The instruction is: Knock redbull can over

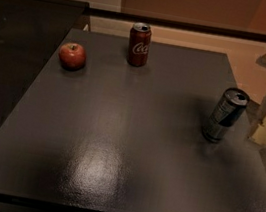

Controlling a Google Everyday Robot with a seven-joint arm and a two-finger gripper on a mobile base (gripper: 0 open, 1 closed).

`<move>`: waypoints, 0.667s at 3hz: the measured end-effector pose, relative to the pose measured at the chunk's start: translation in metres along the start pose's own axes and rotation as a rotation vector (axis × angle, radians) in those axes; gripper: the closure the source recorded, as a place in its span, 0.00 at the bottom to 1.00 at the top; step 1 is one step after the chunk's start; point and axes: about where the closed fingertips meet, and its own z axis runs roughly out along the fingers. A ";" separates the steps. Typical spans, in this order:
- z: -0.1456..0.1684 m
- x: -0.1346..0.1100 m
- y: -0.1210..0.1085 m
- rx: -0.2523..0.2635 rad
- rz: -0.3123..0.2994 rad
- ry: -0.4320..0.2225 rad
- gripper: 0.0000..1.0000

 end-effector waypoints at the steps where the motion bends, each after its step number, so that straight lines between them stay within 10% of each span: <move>1: 0.000 0.000 0.000 0.000 0.000 0.000 0.00; 2: -0.001 -0.001 -0.006 -0.008 0.005 -0.009 0.00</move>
Offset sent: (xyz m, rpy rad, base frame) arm 0.0124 -0.0036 0.0014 0.0262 0.0409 -0.0022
